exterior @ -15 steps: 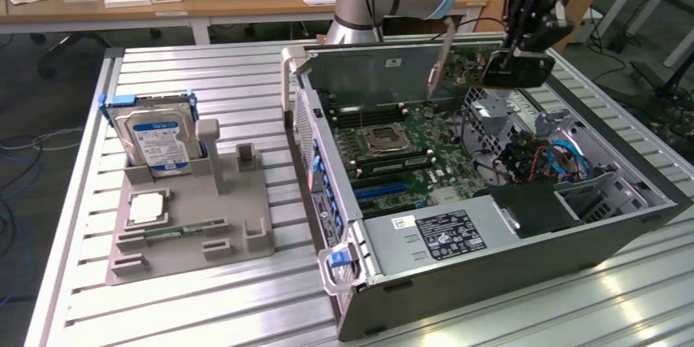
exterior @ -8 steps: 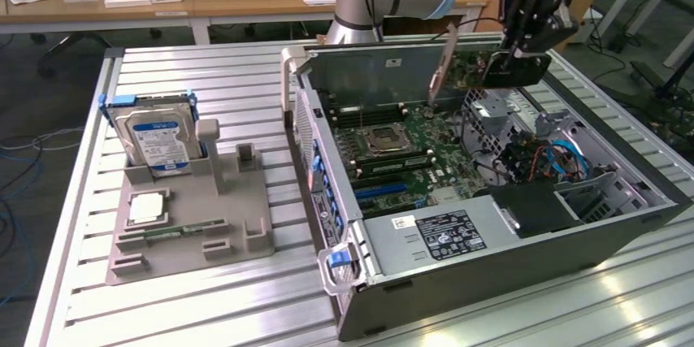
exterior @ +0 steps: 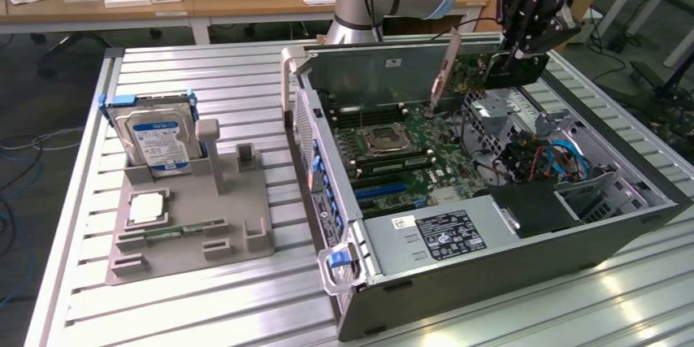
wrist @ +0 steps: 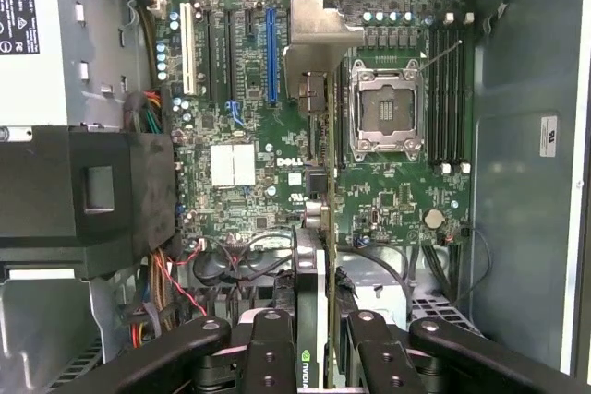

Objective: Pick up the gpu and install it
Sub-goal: 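Insert the gpu into the slot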

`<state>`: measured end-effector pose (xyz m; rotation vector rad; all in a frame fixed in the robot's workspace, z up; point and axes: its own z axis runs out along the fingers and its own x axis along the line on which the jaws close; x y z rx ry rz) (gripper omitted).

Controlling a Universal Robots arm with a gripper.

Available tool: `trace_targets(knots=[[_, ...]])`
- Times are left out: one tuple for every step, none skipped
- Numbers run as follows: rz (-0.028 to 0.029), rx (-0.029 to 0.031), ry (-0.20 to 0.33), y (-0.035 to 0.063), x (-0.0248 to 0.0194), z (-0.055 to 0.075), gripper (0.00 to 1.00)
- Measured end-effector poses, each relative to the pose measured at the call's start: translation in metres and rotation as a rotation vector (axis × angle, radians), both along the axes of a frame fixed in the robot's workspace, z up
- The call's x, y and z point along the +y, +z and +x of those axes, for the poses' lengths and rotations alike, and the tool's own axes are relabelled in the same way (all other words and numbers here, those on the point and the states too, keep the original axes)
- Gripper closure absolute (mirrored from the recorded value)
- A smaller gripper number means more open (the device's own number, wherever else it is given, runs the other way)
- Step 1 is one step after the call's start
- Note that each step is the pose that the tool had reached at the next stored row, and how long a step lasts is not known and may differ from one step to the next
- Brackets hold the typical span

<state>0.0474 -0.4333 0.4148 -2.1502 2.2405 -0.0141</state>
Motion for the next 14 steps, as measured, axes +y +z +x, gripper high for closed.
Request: trace_targets(knots=[[0.0000,0.0000,0.000,0.0000,0.0000,0.0000,0.73],[-0.0001,0.0000,0.000,0.0001,0.0000,0.0000,0.73],[-0.0001,0.0001,0.000,0.0000,0.0000,0.0000,0.73],[-0.0003,0.0031,-0.001,0.0001,0.0000,0.0000,0.73],[-0.0004,0.0107,-0.003,0.0002,0.0000,0.0000,0.73],[-0.0004,0.0206,-0.004,0.0001,0.0000,0.0000,0.73],[-0.0004,0.0301,-0.005,0.0001,0.0001,0.0000,0.73],[-0.0004,0.0340,-0.005,0.0001,0.0000,0.0000,0.73],[-0.0003,0.0342,-0.006,-0.0002,0.0000,0.0000,0.73],[-0.0001,0.0342,-0.006,-0.0007,0.0000,0.0000,0.73],[0.0002,0.0342,-0.006,-0.0014,-0.0004,-0.0001,0.73],[0.0003,0.0343,-0.005,-0.0026,-0.0008,-0.0001,0.73],[0.0004,0.0343,-0.005,-0.0041,-0.0011,-0.0001,0.73],[0.0004,0.0345,-0.005,-0.0054,-0.0014,-0.0001,0.73]])
